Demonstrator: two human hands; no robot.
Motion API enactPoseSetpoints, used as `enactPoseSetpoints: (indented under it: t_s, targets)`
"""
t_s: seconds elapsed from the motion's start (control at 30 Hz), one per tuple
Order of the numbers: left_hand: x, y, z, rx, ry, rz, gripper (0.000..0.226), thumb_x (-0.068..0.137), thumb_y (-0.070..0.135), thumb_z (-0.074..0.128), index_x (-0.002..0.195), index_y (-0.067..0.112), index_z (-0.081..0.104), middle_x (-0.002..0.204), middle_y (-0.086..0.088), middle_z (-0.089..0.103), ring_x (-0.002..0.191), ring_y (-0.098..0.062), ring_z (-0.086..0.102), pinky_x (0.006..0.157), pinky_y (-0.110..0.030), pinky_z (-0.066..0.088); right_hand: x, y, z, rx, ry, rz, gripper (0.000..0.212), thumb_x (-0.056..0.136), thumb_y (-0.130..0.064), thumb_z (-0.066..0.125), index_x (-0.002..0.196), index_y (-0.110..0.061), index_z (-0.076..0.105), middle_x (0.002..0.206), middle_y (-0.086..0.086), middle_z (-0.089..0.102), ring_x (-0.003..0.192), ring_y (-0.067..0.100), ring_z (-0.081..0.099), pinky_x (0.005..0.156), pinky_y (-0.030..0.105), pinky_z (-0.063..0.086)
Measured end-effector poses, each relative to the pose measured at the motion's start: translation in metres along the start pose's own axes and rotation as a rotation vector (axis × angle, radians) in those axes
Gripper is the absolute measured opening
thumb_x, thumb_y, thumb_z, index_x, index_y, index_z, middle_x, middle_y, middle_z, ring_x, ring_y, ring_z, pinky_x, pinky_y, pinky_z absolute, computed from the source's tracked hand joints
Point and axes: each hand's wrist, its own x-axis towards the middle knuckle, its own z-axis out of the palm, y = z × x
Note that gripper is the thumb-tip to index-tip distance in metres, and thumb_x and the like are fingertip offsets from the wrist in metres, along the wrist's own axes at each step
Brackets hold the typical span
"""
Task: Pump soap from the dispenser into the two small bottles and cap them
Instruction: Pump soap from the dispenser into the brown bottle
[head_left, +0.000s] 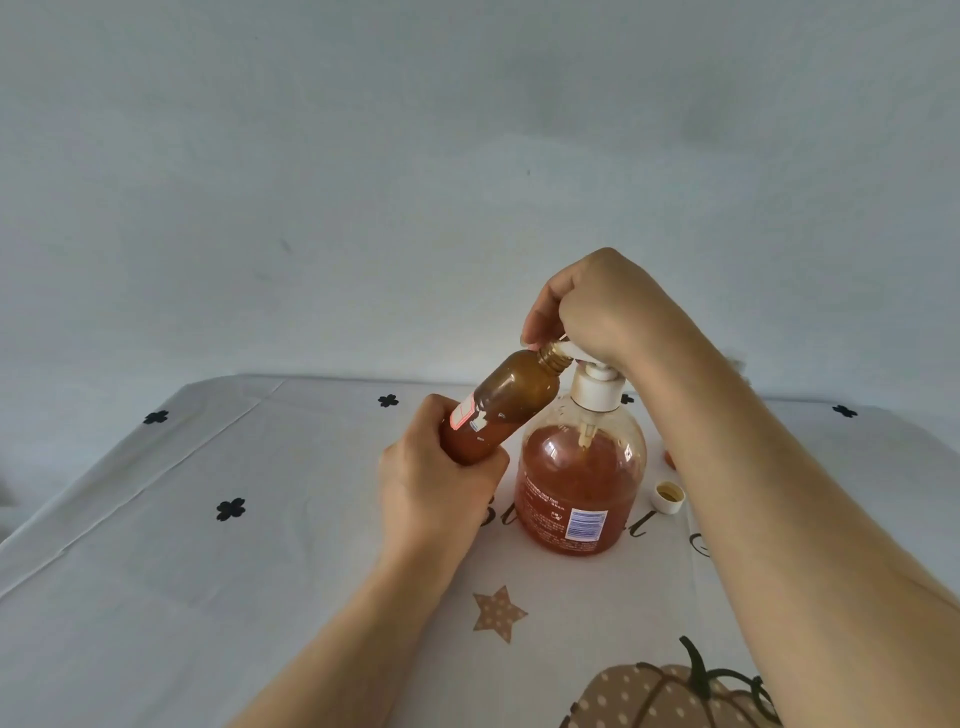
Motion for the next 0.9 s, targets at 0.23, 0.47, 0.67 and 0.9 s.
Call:
enactPoseSetpoints:
  t_s: [0.23,0.47,0.67,0.9]
  targets:
    - [-0.002,0.003,-0.001,0.020,-0.001,-0.017,0.020,0.072,0.006,0.070,0.075,0.019,0.054,0.054,0.006,0.052,0.050,0.005,0.052,0.043,-0.008,0.036,0.004,0.000,0.004,0.012,0.017,0.063,0.045,0.085,0.004,0.040,0.074,-0.023,0.075,0.098,0.004,0.074,0.096,0.025,0.067,0.090,0.042,0.056]
    - [0.000,-0.003,0.004,0.098,0.006,0.048,0.023,0.074,0.025,0.074,0.076,0.029,0.051,0.057,0.011,0.057,0.058,-0.005,0.056,0.052,-0.023,0.045,0.005,-0.004,-0.005,0.128,0.104,0.082,0.050,0.085,0.005,0.036,0.059,-0.022,0.070,0.076,0.001,0.075,0.081,0.025,0.074,0.088,0.042,0.058]
    - [-0.001,-0.003,0.002,0.149,0.033,0.074,0.024,0.074,0.030,0.073,0.074,0.026,0.049,0.053,0.011,0.054,0.052,-0.007,0.053,0.046,-0.021,0.037,0.008,-0.003,-0.002,0.092,0.128,0.089,0.049,0.086,0.005,0.040,0.059,-0.022,0.071,0.080,0.003,0.075,0.077,0.026,0.074,0.087,0.041,0.058]
    - [0.001,-0.005,0.004,0.110,0.053,0.068,0.023,0.073,0.024,0.072,0.072,0.026,0.049,0.052,0.011,0.054,0.062,-0.003,0.054,0.048,-0.016,0.039,0.012,-0.003,0.000,0.046,0.134,0.055,0.046,0.088,0.004,0.046,0.061,-0.023,0.071,0.081,0.002,0.074,0.081,0.025,0.073,0.085,0.041,0.059]
